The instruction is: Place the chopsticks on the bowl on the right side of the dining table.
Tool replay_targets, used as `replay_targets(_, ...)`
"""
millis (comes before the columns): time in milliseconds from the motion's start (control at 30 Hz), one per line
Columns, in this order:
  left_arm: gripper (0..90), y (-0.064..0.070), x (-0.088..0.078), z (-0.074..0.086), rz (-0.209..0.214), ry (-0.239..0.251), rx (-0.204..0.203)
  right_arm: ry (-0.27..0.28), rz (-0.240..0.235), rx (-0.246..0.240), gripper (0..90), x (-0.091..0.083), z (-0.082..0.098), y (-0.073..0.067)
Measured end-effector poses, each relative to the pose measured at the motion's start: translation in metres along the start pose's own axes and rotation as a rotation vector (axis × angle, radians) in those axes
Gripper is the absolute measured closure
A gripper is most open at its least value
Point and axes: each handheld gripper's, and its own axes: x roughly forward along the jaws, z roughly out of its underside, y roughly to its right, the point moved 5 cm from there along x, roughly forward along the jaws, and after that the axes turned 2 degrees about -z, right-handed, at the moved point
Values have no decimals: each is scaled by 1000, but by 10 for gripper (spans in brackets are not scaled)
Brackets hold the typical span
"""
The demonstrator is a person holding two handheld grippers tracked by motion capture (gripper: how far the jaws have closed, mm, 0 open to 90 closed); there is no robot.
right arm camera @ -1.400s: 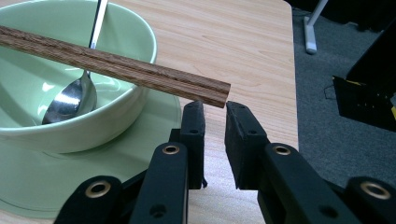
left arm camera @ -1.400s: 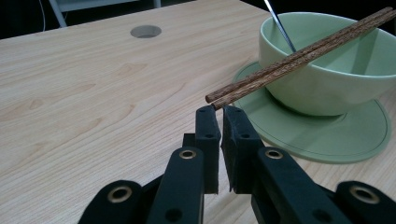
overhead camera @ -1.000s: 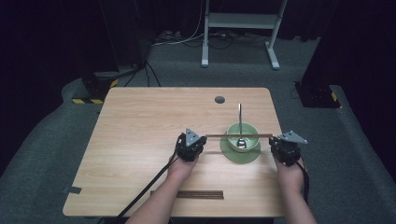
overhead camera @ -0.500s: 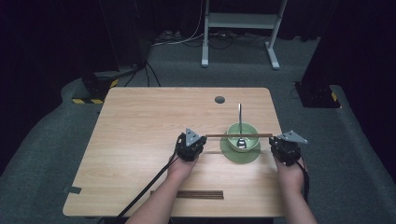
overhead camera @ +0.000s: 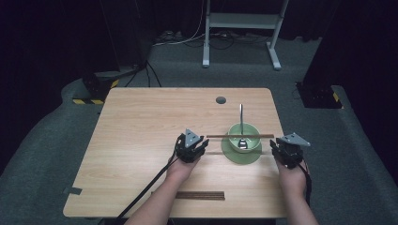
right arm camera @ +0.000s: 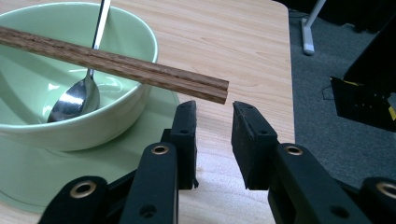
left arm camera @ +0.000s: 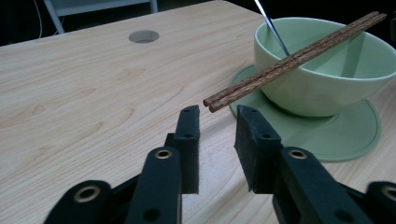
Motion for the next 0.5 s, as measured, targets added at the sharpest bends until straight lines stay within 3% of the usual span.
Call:
replay_targets(133,597,-4,-5,3,23,-16,-5,4,-7,-6,660,-3,0,-4)
replay_targets(167,501,-7,-9,6,68,-33,-21,25,-41,-4,569,-8,-2,-11)
replay_targets(200,465,-7,-9,6,68,-33,-21,25,-41,-4,569,-8,-2,-11)
replay_targets(233,436,-13,-16,13,87,-52,-15,34,-69,-4,466,-14,-3,-22)
replay_targets(267,403,-13,-16,13,87,-52,-15,33,-86,-10,421,-17,-3,-28)
replay_targets(300,372,-21,-25,20,88,-64,-10,34,-106,-9,384,-19,-3,-35)
replay_targets(333,345,-21,-25,20,88,-64,-10,34,-106,-9,384,-19,-3,-35)
replay_targets(367,312,-32,-35,29,81,-82,-12,41,-149,-9,322,-24,-3,-49)
replay_targets(400,282,-32,-35,29,81,-82,-12,41,-149,-9,322,-24,-3,-49)
replay_targets(433,262,-46,-49,39,52,-93,-1,47,-181,-28,269,-29,-4,-66)
replay_targets(467,253,-46,-49,39,52,-93,-1,47,-181,-28,269,-29,-4,-66)
replay_targets(500,244,-62,-64,48,21,-84,-5,61,-198,-56,204,-31,-4,-83)
